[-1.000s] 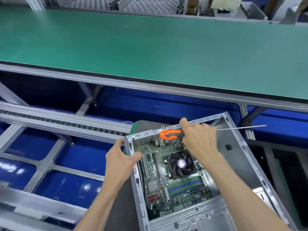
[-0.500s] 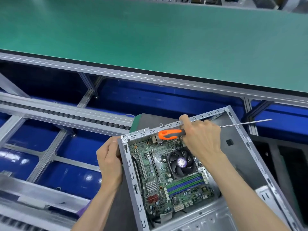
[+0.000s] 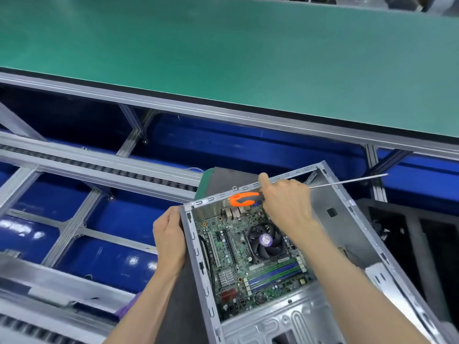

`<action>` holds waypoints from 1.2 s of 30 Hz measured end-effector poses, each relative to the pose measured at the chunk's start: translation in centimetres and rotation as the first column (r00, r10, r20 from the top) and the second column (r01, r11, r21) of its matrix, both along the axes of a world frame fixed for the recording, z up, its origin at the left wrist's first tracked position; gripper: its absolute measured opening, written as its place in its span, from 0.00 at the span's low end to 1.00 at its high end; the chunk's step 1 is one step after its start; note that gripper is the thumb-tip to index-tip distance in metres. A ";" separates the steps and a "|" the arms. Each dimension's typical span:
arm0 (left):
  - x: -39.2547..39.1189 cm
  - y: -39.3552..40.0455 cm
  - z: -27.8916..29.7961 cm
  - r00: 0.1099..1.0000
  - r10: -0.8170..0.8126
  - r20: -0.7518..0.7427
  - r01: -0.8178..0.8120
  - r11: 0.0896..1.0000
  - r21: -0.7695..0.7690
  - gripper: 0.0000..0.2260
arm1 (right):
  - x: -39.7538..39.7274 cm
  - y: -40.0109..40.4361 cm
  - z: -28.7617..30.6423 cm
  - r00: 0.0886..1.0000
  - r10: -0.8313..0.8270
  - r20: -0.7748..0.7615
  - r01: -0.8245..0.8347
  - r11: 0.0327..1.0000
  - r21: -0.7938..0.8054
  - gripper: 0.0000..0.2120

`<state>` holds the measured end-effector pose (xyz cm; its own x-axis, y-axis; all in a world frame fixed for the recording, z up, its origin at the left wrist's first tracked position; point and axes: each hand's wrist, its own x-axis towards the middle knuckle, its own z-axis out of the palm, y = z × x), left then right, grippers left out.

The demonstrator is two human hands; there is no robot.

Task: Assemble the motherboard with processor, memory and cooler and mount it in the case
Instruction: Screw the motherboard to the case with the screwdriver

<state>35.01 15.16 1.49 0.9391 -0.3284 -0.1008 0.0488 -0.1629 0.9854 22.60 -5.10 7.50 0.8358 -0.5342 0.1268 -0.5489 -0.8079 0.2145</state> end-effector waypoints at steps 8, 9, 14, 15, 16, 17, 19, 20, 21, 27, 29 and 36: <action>1.9 0.8 1.3 0.996 0.044 0.079 -0.066 0.952 0.299 0.12 | 0.7 -0.2 -0.2 0.997 0.018 -0.069 -0.017 1.000 0.012 0.21; 1.9 0.8 2.0 0.995 0.085 0.054 -0.096 0.964 0.250 0.09 | 0.6 -0.3 0.1 0.998 0.055 -0.044 -0.054 0.998 0.026 0.20; 1.8 -0.7 5.8 0.876 -0.036 -0.481 -0.167 0.913 -0.372 0.07 | 0.9 0.7 4.0 0.970 0.167 0.179 -0.191 0.973 0.128 0.17; 1.8 -0.9 6.4 0.810 -0.124 -0.573 -0.196 0.864 -0.464 0.07 | 1.1 1.3 5.0 0.960 0.160 0.229 -0.201 0.965 0.170 0.18; 1.7 -1.1 6.9 0.736 -0.216 -0.642 -0.238 0.805 -0.544 0.08 | 1.3 1.8 6.1 0.945 0.153 0.290 -0.219 0.953 0.211 0.17; 1.5 -1.1 7.2 0.671 -0.295 -0.680 -0.284 0.745 -0.604 0.09 | 1.5 2.4 7.1 0.923 0.136 0.361 -0.237 0.938 0.252 0.17; 1.0 -1.3 7.4 0.631 -0.374 -0.680 -0.318 0.674 -0.666 0.12 | 1.7 3.3 9.3 0.845 0.083 0.528 -0.291 0.900 0.325 0.16; 0.6 -1.4 7.5 0.632 -0.396 -0.666 -0.310 0.659 -0.685 0.15 | 1.7 3.6 10.5 0.786 0.047 0.616 -0.321 0.883 0.342 0.17; 0.2 -1.5 7.5 0.629 -0.425 -0.651 -0.294 0.646 -0.705 0.18 | 1.6 3.8 11.8 0.715 0.004 0.699 -0.345 0.871 0.348 0.17; -1.1 -1.8 7.7 0.583 -0.531 -0.615 -0.218 0.626 -0.748 0.25 | -0.1 3.3 16.7 0.430 -0.287 0.856 -0.395 0.793 0.464 0.19; -1.5 -2.0 7.7 0.574 -0.516 -0.636 -0.218 0.653 -0.725 0.22 | -1.1 3.3 16.2 0.401 -0.385 0.831 -0.435 0.718 0.543 0.23; -2.8 -2.6 7.5 0.600 -0.452 -0.660 -0.187 0.723 -0.665 0.25 | -3.2 4.3 14.4 0.276 -0.476 0.835 -0.493 0.676 0.548 0.20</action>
